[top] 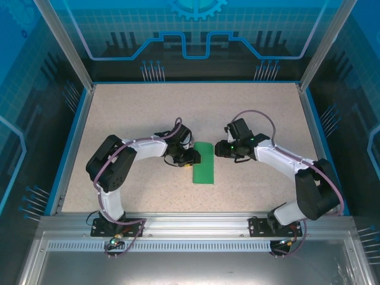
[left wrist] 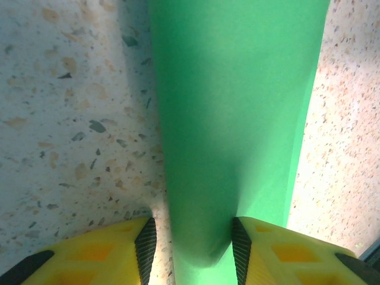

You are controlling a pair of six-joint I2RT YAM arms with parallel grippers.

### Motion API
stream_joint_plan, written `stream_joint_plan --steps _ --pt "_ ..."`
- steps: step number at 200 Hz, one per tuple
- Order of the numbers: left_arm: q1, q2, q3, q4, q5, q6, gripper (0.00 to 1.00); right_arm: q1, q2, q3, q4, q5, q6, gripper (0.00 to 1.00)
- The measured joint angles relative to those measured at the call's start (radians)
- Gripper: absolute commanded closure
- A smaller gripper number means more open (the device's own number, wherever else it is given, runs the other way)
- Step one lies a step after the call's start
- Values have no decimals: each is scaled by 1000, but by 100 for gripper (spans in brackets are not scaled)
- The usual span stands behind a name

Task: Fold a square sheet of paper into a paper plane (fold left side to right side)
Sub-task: First fold in half a square sheet of paper at the center of the table.

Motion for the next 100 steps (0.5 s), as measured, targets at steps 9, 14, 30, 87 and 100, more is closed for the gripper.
stream_joint_plan --steps 9,14,30,87,100 --pt "-2 4 8 -11 -5 4 58 -7 -14 -13 -5 9 1 53" --pt "-3 6 13 -16 -6 6 58 -11 -20 -19 -8 12 0 53" --pt "-6 14 28 -37 -13 10 58 -19 -29 -33 -16 15 1 53" --pt "-23 35 78 -106 -46 34 57 -23 -43 -42 -21 -10 0 53" --pt "-26 40 89 -119 -53 37 57 -23 -48 -42 -21 -14 1 53"
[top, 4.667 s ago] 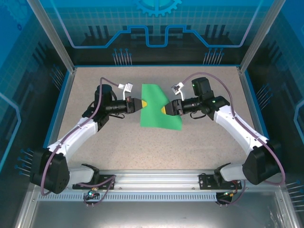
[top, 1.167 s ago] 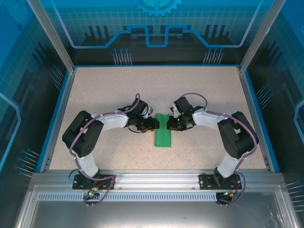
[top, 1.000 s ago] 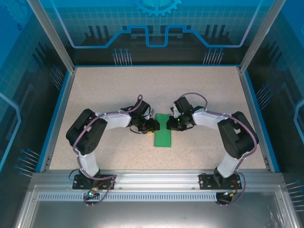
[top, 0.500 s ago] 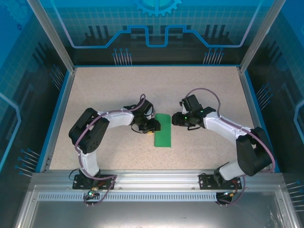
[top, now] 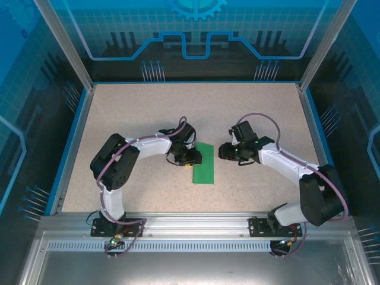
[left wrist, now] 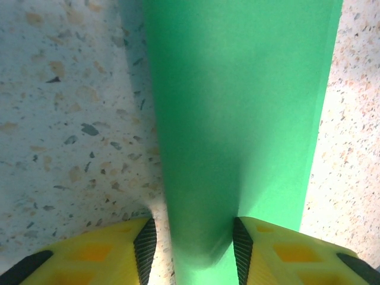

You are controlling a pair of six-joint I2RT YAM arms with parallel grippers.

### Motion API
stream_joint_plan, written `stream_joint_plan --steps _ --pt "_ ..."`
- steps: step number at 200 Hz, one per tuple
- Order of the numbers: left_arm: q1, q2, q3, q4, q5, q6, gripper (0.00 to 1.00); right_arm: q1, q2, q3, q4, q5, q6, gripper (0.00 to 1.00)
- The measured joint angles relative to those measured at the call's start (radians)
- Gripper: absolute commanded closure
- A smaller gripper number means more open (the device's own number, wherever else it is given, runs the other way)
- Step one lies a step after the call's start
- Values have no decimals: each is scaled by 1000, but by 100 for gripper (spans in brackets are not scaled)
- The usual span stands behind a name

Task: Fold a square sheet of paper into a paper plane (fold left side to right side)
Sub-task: First fold in half a square sheet of paper at the center of the table.

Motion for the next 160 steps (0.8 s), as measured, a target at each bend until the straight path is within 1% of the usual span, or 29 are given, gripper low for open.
stream_joint_plan --steps 51,160 --pt "-9 15 29 -39 -19 22 56 0 -8 -10 0 -6 0 53" --pt "-18 40 74 -92 -38 24 56 0 -6 -24 10 -57 26 53"
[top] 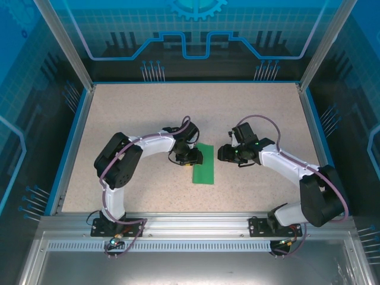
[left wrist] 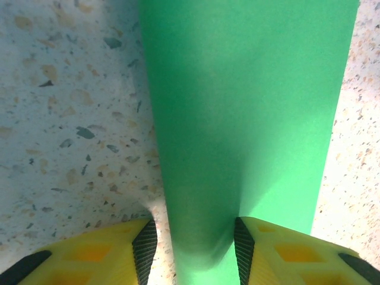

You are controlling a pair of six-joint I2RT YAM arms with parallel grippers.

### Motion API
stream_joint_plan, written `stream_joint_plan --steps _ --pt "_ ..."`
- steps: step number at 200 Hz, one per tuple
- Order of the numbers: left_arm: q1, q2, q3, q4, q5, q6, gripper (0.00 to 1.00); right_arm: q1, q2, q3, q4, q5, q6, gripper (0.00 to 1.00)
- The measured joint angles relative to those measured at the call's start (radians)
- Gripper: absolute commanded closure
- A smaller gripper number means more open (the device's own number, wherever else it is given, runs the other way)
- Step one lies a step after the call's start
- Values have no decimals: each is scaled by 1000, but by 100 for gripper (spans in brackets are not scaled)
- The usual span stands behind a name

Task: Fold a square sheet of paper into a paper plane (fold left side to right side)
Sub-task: First fold in half a square sheet of paper at the center of the table.

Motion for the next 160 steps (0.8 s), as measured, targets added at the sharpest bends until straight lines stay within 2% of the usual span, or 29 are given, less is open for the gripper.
stream_joint_plan --steps 160 --pt "-6 13 20 -26 -11 -2 56 42 63 0 21 -28 16 56"
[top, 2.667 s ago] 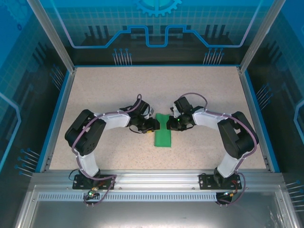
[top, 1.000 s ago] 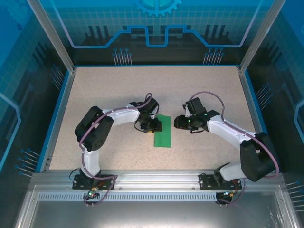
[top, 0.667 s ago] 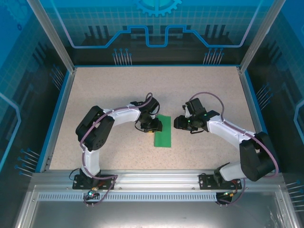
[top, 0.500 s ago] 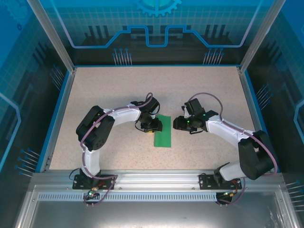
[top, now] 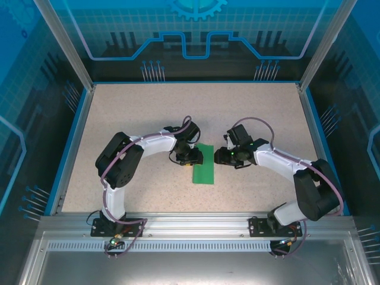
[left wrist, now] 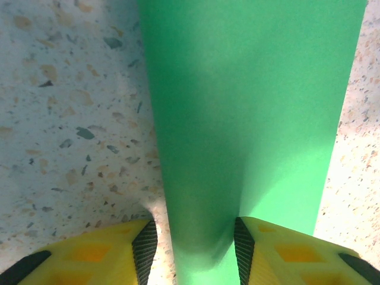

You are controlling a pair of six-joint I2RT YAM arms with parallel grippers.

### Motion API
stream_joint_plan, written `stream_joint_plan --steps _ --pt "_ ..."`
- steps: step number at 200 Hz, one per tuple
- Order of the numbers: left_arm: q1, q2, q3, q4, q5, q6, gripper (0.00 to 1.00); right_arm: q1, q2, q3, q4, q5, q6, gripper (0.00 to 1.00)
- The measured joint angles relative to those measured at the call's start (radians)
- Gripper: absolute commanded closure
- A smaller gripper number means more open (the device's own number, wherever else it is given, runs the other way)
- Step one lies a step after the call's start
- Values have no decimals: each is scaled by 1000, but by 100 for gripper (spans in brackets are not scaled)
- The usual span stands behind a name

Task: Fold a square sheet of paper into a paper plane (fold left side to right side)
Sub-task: First fold in half a square sheet of paper at the center of the table, then hold the square sheet of paper at the center of the table.

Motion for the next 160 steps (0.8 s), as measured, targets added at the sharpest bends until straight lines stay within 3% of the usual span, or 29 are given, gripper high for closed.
stream_joint_plan --steps 160 --pt "-5 16 27 -26 -6 -27 53 7 8 0 8 -6 7 56"
